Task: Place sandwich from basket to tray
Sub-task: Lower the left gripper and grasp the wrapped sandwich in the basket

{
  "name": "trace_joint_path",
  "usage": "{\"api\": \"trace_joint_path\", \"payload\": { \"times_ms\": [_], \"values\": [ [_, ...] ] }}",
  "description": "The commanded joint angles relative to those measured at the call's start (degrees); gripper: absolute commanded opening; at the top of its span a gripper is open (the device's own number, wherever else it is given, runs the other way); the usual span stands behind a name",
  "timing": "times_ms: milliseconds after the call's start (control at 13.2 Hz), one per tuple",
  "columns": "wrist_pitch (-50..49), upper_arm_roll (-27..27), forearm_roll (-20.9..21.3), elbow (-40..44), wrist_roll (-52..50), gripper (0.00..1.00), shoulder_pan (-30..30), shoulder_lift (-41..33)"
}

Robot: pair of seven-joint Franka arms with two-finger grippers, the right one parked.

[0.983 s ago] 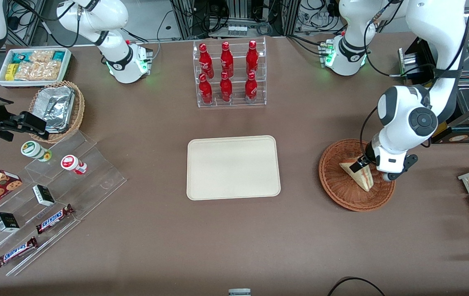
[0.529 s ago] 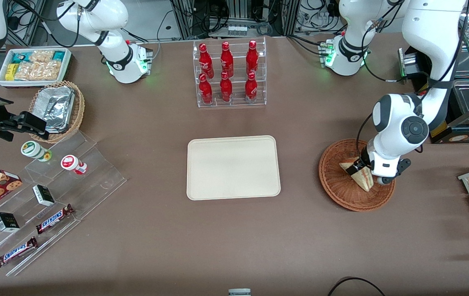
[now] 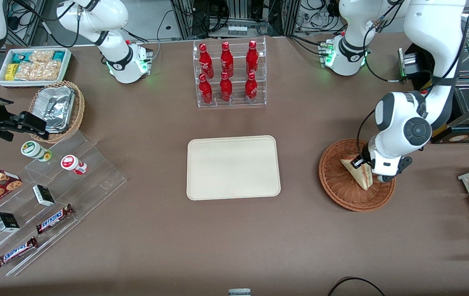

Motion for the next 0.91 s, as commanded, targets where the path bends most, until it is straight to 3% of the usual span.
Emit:
{"api": "trace_joint_path", "payload": {
  "times_ms": [0,303,605,832],
  "values": [
    [-4.73,0.40,0.14,3.79,1.71,0.00,-0.76,-1.43],
    [-10.62,-1.27,0.05,10.56,1.80,0.00,-0.85,-0.81],
    [-10.54,-7.32,0.14,14.08,1.89,0.00,-1.28,1.91],
    [-10.54,-7.78,0.93,17.06,1.45,0.00,-7.94,4.36]
  ]
}}
